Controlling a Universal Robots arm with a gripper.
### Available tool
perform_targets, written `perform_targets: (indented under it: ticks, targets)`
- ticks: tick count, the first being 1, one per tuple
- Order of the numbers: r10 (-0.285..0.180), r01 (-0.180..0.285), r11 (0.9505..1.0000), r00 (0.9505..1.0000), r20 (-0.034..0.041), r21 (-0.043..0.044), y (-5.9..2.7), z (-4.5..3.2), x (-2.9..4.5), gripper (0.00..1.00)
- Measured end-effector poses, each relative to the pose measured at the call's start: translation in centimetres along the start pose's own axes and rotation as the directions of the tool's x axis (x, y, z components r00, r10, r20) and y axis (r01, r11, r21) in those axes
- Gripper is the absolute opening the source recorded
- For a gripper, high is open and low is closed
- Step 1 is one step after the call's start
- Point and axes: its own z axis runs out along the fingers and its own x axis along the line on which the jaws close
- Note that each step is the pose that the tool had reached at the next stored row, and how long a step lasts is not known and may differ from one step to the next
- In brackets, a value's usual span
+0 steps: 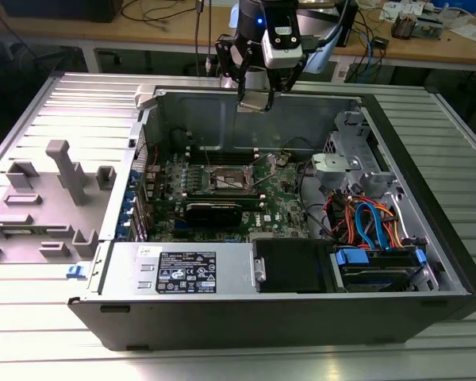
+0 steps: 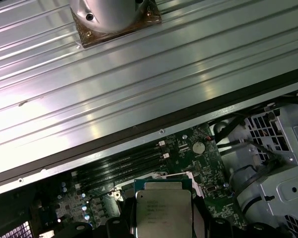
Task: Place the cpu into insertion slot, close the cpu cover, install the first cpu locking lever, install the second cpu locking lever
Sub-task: 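Place the cpu into insertion slot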
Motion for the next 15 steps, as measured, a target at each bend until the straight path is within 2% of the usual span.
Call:
perform_targets:
  ticks: [6,15]
  targets:
    - [0.025,-0.025,0.9997,0.9997,0.0021,-0.0004,-0.02,0.04,0.02,0.55]
    - [0.027,-0.027,0.9996,0.9996,0.0023,-0.0006,-0.02,0.05,0.02,0.55]
